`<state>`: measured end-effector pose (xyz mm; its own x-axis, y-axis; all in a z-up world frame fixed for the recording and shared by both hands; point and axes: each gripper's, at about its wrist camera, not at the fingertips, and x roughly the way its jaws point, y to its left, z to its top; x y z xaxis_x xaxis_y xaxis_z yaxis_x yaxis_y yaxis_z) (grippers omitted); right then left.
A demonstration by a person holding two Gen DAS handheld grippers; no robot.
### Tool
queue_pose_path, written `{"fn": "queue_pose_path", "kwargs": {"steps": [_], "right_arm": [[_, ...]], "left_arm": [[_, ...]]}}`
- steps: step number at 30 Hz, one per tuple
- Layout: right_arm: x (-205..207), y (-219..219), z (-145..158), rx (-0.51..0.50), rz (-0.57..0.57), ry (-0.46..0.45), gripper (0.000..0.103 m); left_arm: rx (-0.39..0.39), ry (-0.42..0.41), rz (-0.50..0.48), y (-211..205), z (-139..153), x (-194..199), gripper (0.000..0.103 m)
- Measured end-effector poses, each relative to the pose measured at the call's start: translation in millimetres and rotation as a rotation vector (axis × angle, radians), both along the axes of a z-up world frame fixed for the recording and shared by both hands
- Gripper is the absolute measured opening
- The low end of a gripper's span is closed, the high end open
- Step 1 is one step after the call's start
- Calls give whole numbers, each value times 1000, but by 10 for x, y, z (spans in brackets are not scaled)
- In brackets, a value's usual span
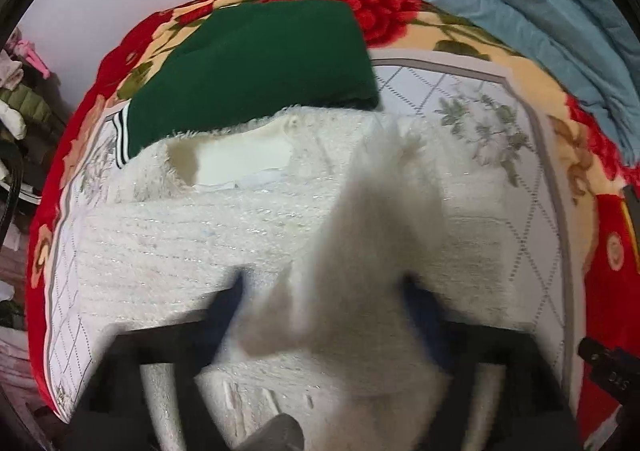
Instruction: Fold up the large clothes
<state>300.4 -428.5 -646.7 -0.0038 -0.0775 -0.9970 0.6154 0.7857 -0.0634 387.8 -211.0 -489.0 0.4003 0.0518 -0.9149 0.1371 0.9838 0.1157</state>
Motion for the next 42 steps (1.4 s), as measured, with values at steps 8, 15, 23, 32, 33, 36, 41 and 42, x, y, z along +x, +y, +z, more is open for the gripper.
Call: {"fn": "queue_pose_path", "kwargs": {"steps": [8,15,23,32,33,36,41,42], "right_arm": [[175,116,350,219,-20,-186,71],[968,823,325,505,175,-324,71],[1473,1480,-148,418,351,-189,9],[943,1553,241,399,295,-133,51],[770,1634,337,409,299,-134,51],[252,2043,347,508,332,-62,51],[-489,2885,-246,633,402,166,51],[-599,3031,-366,620,428,201,51]], "left_arm": [[-18,45,126,438,233,-208,91],[138,115,406,1544,111,-491,91],[275,196,546,2290,-121,-963,91],[193,270,526,2299,-203,-1537,91],[188,275,514,2310,-210,-1565,91],[186,287,459,2261,-249,-1710,91],[231,327,347,2117,-514,-1952,91],[237,343,329,2096,-610,-1998,91]]}}
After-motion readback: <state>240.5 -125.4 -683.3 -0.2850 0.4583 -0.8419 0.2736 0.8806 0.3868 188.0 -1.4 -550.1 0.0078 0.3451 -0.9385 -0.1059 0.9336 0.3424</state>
